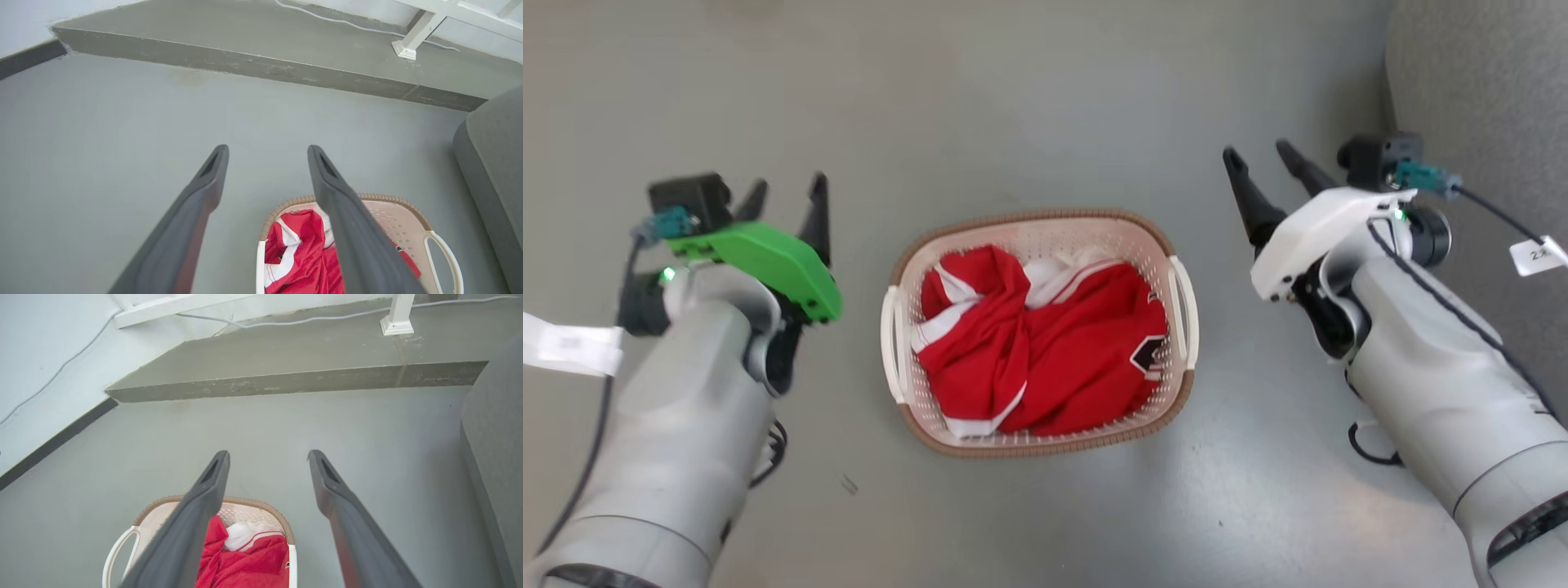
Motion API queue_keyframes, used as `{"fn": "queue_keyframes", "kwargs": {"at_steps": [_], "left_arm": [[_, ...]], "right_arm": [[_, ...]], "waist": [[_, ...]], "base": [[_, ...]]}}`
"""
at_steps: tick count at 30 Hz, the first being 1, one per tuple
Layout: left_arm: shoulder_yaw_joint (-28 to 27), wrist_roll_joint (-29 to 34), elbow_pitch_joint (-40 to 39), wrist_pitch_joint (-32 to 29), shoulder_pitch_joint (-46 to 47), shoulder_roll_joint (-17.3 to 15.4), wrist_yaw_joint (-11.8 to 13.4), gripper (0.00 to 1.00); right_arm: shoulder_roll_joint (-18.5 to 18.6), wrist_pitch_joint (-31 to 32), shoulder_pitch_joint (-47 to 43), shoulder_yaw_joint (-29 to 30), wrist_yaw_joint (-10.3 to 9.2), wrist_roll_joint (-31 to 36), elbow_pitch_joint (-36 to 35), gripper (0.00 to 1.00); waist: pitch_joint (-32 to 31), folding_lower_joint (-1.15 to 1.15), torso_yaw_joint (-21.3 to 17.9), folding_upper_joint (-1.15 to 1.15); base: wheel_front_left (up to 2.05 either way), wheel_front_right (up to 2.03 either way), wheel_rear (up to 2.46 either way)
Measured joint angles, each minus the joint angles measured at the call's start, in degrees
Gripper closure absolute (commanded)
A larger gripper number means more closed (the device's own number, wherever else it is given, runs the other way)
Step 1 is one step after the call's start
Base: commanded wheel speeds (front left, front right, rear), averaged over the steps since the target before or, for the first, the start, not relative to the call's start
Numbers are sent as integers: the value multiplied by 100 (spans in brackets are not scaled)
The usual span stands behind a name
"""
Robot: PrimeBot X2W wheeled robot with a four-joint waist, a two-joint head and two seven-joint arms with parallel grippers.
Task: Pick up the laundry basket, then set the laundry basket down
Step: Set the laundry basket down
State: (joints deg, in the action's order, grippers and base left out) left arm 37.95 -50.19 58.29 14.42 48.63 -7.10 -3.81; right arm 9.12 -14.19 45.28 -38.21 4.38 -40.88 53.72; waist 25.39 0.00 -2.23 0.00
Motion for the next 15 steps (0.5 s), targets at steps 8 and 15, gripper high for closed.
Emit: {"fn": "queue_keyframes", "kwargs": {"at_steps": [8, 15], "left_arm": [[-446, 588, -1078, 1, -103, -240, 390, 0], [-638, 1079, -1969, 1, -541, -345, 709, 0]], "right_arm": [[227, -26, -279, 463, -325, 423, -985, 0], [386, -33, -670, 921, -661, 787, -1850, 0]], "waist": [[-440, 0, 24, 0], [-766, 0, 55, 0]], "base": [[0, 0, 0], [0, 0, 0]]}}
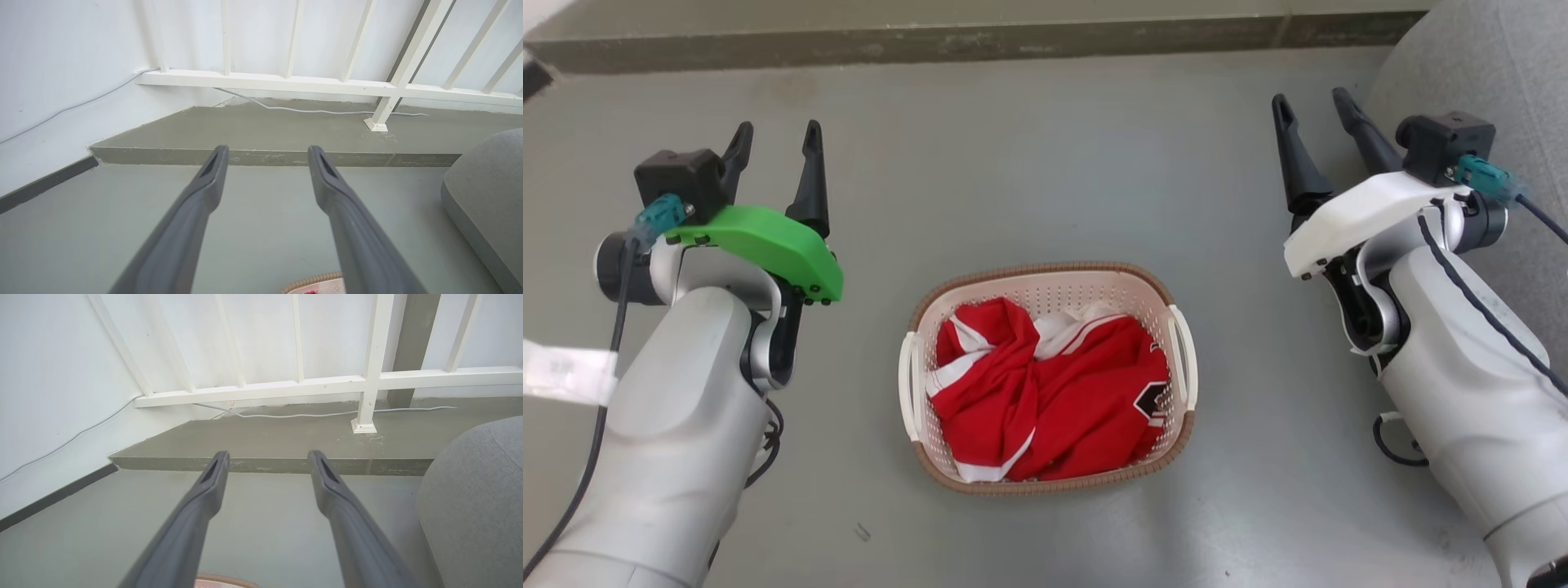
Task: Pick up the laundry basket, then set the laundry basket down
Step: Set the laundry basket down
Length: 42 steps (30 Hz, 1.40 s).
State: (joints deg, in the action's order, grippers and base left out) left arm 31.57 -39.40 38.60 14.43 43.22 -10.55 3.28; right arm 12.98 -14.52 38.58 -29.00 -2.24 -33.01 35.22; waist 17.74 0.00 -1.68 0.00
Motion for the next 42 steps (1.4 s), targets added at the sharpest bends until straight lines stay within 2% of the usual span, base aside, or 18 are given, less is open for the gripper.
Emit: {"fn": "queue_keyframes", "kwargs": {"at_steps": [4, 8, 20, 25, 42], "left_arm": [[-125, 276, -497, 0, -273, -110, 142, 0], [-211, 506, -929, 0, -605, -144, 198, 0], [-410, 634, -1789, 0, -1827, -169, 288, 0], [-546, 655, -2042, 0, -2478, -188, 338, 0], [-990, 1171, -2820, 0, -3344, -249, 381, 0]], "right_arm": [[8, -7, -271, 212, -144, 207, -455, 0], [18, -7, -635, 376, -194, 310, -779, 0], [30, -7, -1644, 632, -333, 641, -1489, 0], [44, -7, -2160, 689, -344, 736, -1704, 0], [63, -7, -2980, 936, -443, 926, -2223, 0]], "waist": [[-162, 0, 11, 0], [-323, 0, 19, 0], [-801, 0, 17, 0], [-1054, 0, 23, 0], [-1346, 0, 44, 0]], "base": [[0, 0, 0], [0, 0, 0], [0, 0, 0], [0, 0, 0], [0, 0, 0]]}}
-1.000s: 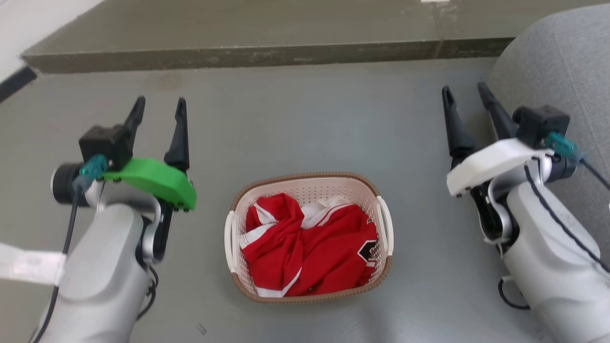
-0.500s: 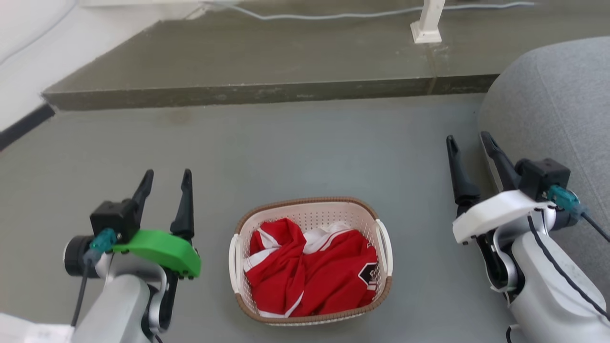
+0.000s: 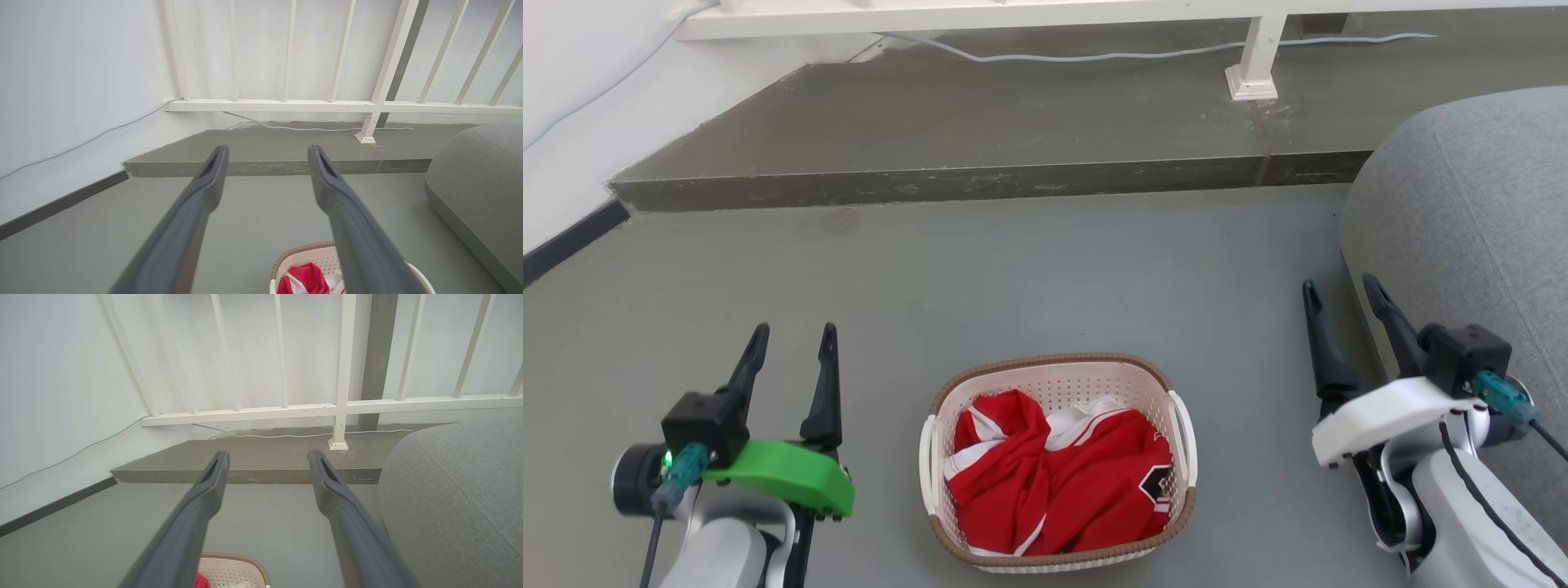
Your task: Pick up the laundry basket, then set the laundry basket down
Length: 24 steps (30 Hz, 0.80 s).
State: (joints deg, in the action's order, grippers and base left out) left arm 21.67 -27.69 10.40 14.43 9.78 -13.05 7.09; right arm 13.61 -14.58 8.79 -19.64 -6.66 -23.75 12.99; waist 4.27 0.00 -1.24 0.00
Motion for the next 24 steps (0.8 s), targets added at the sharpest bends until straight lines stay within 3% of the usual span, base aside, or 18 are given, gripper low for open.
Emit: {"fn": "queue_keyframes", "kwargs": {"at_steps": [24], "left_arm": [[-352, 488, -549, -333, -728, 149, 0, 0]], "right_arm": [[58, 64, -453, 263, -49, 183, -234, 0]], "waist": [[-60, 0, -9, 0]], "base": [[0, 0, 0]]}}
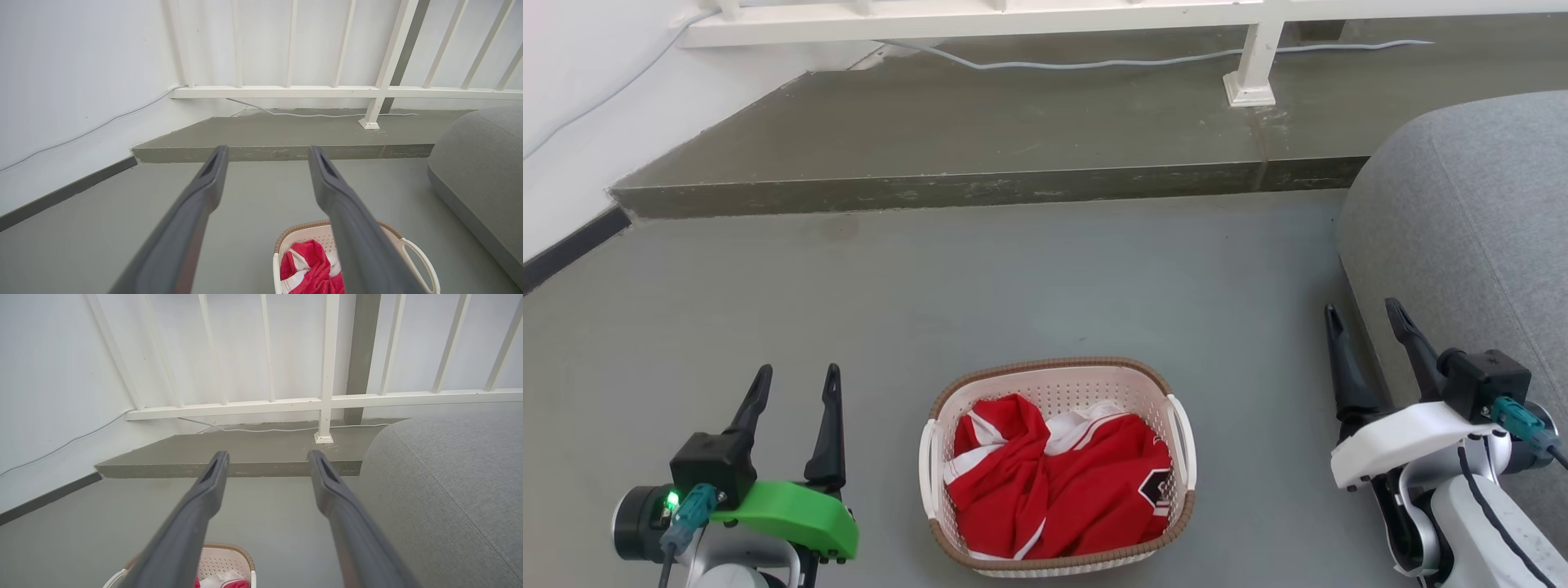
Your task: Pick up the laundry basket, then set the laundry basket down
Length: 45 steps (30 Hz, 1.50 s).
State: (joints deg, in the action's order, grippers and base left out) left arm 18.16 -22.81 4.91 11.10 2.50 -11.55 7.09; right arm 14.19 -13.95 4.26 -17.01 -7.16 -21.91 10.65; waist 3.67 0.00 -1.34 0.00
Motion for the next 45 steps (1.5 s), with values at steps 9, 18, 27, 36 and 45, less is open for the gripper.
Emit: {"fn": "queue_keyframes", "kwargs": {"at_steps": [9, 18, 27, 36, 45], "left_arm": [[-38, 224, -230, -158, -52, 67, 0, 0], [49, 180, -99, -154, -200, 188, -11, 100], [-8, -471, -115, -155, -285, 254, -112, 100], [-264, -1272, -92, -326, -284, 341, -219, 100], [-445, -1958, 5, -455, -284, 345, -315, 100]], "right_arm": [[-12, 97, -25, 41, -1, 66, -144, 0], [-178, 122, -259, 0, 21, 1, 22, 100], [-267, 192, -260, 122, 157, -631, 3, 100], [-350, 385, -259, 371, 261, -1439, -3, 100], [-432, 552, -259, 572, 370, -2093, 3, 100]], "waist": [[8, 0, -1, 0], [14, 0, 0, 0], [-24, 0, 15, 0], [-58, 0, 28, 0], [-88, 0, 39, 0]], "base": [[0, 0, 0], [0, 0, 0], [0, 0, 0], [0, 0, 0], [0, 0, 0]]}}
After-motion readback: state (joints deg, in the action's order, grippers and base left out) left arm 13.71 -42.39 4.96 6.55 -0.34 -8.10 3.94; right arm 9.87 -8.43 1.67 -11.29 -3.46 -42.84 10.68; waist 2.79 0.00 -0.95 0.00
